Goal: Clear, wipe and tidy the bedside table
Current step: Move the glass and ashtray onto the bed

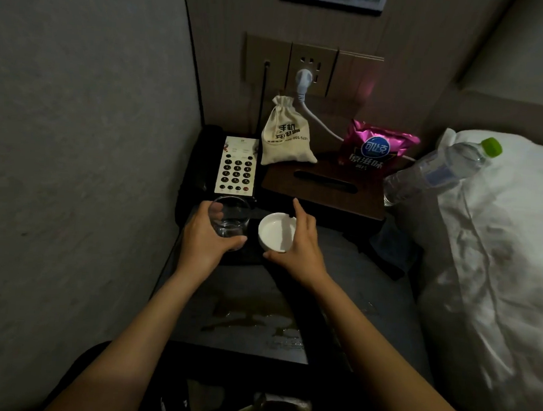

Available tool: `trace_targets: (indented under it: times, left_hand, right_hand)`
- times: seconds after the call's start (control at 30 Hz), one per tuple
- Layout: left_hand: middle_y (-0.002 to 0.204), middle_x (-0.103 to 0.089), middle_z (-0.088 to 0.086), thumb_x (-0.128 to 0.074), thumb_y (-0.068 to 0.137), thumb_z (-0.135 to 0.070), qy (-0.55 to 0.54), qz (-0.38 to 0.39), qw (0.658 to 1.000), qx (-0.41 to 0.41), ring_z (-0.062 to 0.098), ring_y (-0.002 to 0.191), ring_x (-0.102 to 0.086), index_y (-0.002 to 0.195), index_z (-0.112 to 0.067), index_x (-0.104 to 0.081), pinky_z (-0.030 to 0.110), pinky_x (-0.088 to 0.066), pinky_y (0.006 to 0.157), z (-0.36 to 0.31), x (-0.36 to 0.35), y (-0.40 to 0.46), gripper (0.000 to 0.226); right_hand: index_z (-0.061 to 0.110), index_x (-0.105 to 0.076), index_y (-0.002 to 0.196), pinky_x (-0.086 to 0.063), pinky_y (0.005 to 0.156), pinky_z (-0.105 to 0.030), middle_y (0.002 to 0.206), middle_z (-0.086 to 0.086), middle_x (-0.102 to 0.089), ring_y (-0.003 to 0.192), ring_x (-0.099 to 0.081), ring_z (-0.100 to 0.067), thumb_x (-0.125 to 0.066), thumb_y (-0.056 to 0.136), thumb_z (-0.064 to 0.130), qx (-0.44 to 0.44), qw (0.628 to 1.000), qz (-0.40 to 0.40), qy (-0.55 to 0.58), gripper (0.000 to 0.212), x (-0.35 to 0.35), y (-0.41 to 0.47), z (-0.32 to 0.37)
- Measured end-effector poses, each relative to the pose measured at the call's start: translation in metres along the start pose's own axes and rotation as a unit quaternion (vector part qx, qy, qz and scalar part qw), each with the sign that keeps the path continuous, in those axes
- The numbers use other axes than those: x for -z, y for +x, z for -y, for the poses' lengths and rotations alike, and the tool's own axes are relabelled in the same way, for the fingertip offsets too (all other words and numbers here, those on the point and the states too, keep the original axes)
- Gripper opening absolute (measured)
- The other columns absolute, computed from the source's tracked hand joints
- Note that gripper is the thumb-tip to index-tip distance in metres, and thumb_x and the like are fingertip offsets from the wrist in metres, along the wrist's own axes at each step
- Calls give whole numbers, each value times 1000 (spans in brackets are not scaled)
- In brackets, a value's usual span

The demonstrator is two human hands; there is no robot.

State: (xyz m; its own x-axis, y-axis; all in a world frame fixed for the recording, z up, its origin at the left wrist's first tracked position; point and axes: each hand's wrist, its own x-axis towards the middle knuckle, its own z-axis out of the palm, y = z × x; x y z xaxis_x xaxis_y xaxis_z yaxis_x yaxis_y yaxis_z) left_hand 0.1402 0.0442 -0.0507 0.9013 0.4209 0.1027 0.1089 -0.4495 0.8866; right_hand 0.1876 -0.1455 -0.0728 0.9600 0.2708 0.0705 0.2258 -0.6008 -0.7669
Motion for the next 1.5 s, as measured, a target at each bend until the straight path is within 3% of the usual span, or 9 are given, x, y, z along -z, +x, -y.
trace_targets:
  times: [0.17,0.27,0.37,0.47,0.6,0.7,1.17,1.5]
  left_hand:
    - [114,-62,6,-91,58,-9,-64,-33,997,-14,20,106,-62,118,-13,-54,36,-54,91,-15,2,4,71]
    - [114,-61,-2,-90,60,-12,-114,-41,992,-44,11,105,-61,117,-25,-54,17,-53,81,-31,0,6,69]
    - [113,-61,-9,-90,61,-15,-146,-19,988,-53,-3,100,-61,116,-31,-55,6,-48,73,-47,-10,2,67]
    - [114,-63,-6,-89,61,-12,-150,22,987,-51,0,104,-62,122,-25,-56,11,-51,77,-55,-26,0,70]
    - [115,-63,-7,-90,58,-11,-144,64,986,-50,7,110,-61,124,-24,-56,28,-53,92,-58,-45,-3,75]
    - [114,-64,-6,-91,58,-16,-107,72,990,-53,6,109,-61,125,-21,-57,29,-53,93,-58,-53,-5,75]
    - [116,-67,1,-90,58,-16,-13,58,998,-24,16,106,-63,124,-16,-58,38,-52,95,-55,-63,-8,74]
    - [115,-67,1,-89,58,-16,-6,50,999,-13,16,105,-63,122,-19,-59,29,-52,90,-55,-63,-12,71]
  right_hand:
    - [30,1,155,-29,101,-30,151,2,-27,140,-24,-19,-88,62,28,-19,999,-18,32,128,-5,0,-2]
    - [35,1,154,-33,107,-38,156,3,-22,143,-23,-19,-89,61,26,-33,997,-20,61,128,-5,-1,-2]
    - [40,-2,151,-39,106,-42,151,2,-32,140,-31,-19,-90,59,27,-48,995,-26,82,128,-4,-2,-3]
    - [42,-8,145,-49,98,-41,135,7,-43,129,-45,-19,-88,57,32,-48,993,-36,101,119,-6,-4,-3]
    - [39,-18,138,-56,89,-46,132,6,-54,116,-58,-15,-89,55,38,-56,987,-68,132,109,-11,-4,-2]
    - [39,-18,137,-59,82,-44,126,8,-59,107,-64,-10,-89,54,42,-56,986,-81,136,109,-12,-4,-3]
    - [45,-14,135,-57,77,-33,121,10,-63,101,-66,-10,-83,53,52,-65,987,-82,124,108,-14,-3,-4]
    - [41,-17,134,-58,80,-39,119,14,-61,103,-65,-9,-82,54,49,-55,987,-85,122,104,-13,-4,-2]
